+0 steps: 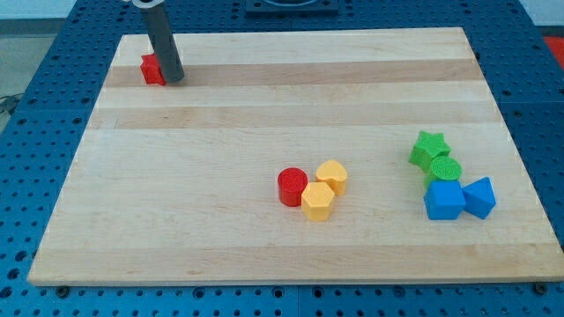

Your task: Slide the blue cube to the bottom left side of the blue triangle

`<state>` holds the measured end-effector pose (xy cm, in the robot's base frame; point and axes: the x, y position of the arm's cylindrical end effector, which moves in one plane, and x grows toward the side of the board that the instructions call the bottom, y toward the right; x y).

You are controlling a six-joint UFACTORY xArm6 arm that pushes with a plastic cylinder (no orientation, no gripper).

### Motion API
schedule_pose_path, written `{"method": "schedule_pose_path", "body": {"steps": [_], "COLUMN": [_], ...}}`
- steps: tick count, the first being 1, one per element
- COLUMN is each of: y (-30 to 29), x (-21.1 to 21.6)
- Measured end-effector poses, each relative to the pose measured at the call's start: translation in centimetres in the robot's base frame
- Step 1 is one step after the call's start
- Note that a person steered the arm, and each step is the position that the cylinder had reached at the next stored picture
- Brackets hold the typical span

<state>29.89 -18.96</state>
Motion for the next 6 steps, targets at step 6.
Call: {"method": "schedule_pose_path", "body": {"steps": [6], "y": [31.5], "x": [15.5]}}
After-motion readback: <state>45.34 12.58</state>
